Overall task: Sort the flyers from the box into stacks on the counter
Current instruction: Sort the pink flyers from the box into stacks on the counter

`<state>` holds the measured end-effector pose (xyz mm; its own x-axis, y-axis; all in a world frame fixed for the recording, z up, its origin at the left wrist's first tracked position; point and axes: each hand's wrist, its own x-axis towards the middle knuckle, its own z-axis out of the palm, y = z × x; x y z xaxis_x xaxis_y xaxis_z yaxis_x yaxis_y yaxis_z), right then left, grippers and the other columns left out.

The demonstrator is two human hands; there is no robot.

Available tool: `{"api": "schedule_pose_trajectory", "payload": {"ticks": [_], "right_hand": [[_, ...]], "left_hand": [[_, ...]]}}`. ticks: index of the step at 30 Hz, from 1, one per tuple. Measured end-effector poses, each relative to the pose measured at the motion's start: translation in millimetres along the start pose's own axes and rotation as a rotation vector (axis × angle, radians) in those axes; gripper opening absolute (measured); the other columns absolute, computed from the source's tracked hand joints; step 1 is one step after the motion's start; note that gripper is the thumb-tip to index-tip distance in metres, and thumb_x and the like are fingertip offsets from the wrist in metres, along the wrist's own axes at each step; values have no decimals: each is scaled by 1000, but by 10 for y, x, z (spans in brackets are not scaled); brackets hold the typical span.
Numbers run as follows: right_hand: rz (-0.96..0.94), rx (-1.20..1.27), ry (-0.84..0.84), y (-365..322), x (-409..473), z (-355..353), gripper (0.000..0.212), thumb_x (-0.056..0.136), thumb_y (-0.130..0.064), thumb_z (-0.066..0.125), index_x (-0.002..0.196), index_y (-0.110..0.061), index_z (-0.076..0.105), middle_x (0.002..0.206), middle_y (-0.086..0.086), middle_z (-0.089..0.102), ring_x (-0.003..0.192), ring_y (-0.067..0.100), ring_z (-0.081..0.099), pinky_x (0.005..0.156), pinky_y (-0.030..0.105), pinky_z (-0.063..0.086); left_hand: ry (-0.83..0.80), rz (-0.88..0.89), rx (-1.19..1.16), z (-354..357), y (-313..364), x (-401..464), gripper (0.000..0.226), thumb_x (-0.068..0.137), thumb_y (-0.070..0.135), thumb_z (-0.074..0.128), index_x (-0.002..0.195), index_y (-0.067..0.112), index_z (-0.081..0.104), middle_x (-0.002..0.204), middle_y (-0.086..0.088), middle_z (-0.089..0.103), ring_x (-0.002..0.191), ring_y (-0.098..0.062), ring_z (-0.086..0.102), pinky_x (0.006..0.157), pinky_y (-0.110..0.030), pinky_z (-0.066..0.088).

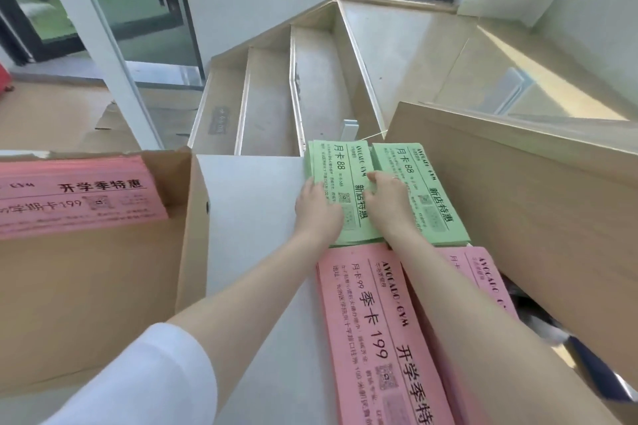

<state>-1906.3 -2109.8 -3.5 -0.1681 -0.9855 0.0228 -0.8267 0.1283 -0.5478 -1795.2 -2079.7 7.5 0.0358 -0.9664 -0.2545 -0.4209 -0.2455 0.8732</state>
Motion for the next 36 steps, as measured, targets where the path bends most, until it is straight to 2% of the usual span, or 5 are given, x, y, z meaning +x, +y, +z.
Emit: {"api": "schedule_pose_trajectory", "payload": {"ticks": [5, 17, 22, 29, 36], "right_hand": [[-37, -130, -170, 0, 52, 14, 19, 92, -13, 52, 108, -4, 53, 121, 15, 53, 114, 28, 49, 89, 29, 36], [-153, -191, -118, -157, -130, -15, 38, 92, -19, 53, 125, -1, 47, 139, 13, 41, 126, 27, 41, 102, 34, 34], [-331, -42, -35, -764, -441, 16, 31, 92, -17, 52, 120, -7, 56, 138, 7, 44, 126, 24, 40, 95, 28, 32], [-762, 85, -150, -2148, -1064, 449, 26, 91, -17, 51, 115, -10, 58, 125, 4, 54, 110, 21, 51, 91, 34, 43], [-122, 64, -393, -2629, -916, 1002, 34, 93, -27, 50, 117, -3, 46, 110, 10, 59, 96, 26, 57, 80, 33, 47]], "left_hand": [[-70, -72, -24, 47, -65, -113, 53, 88, -1, 36, 139, 12, 29, 155, -5, 2, 140, -19, 20, 110, -26, 23], [173, 302, -48, -1330, 273, -674, 22, 90, 13, 49, 99, 32, 55, 98, 11, 65, 87, -11, 65, 74, -27, 48], [270, 378, 319, -2167, -208, -694, 27, 88, 7, 51, 110, 20, 60, 100, 6, 66, 88, -14, 62, 81, -22, 46], [285, 440, 954, -3129, -1132, -569, 45, 75, -5, 63, 119, -1, 58, 123, -21, 57, 109, -40, 56, 90, -49, 47], [211, 449, 1103, -3584, -1427, -495, 51, 80, 8, 63, 128, -1, 49, 130, -20, 50, 116, -38, 49, 87, -48, 45]]}}
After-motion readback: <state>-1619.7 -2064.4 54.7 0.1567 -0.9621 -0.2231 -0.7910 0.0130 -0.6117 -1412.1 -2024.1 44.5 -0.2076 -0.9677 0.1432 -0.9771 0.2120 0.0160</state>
